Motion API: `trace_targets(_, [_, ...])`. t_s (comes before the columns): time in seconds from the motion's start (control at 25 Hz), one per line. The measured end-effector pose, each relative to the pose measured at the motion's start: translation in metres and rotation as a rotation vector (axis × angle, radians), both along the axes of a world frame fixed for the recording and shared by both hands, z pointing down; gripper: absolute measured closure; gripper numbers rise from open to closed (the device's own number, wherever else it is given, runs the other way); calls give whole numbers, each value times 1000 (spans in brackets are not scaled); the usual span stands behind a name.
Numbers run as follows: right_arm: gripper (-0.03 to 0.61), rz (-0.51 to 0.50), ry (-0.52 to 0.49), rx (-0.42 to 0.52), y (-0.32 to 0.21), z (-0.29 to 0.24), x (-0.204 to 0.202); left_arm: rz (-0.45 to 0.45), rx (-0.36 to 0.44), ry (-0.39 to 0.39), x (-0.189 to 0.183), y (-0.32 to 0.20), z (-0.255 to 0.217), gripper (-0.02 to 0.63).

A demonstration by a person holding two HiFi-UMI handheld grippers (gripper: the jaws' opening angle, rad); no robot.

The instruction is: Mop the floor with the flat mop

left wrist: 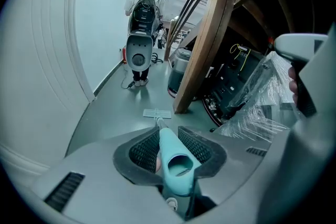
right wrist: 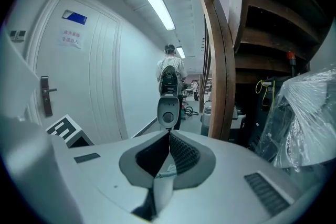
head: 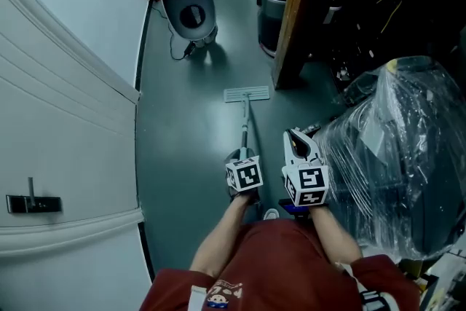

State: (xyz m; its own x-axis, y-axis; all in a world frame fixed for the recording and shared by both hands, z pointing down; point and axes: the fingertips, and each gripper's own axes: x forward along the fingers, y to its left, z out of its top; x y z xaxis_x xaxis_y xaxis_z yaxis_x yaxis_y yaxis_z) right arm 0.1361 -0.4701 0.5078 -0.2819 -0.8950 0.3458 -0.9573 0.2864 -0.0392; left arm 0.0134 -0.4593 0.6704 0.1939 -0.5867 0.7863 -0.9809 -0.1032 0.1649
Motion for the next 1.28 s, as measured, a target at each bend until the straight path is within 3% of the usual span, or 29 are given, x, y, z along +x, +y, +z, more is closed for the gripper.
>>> trace_targets(0.72, [560, 21, -44, 28, 183, -1, 71, -38, 1, -34, 42, 185, -2, 488])
trace_targets(1.28, [560, 6, -47, -4, 270, 0, 48, -49, -19, -16, 27, 283, -13, 488])
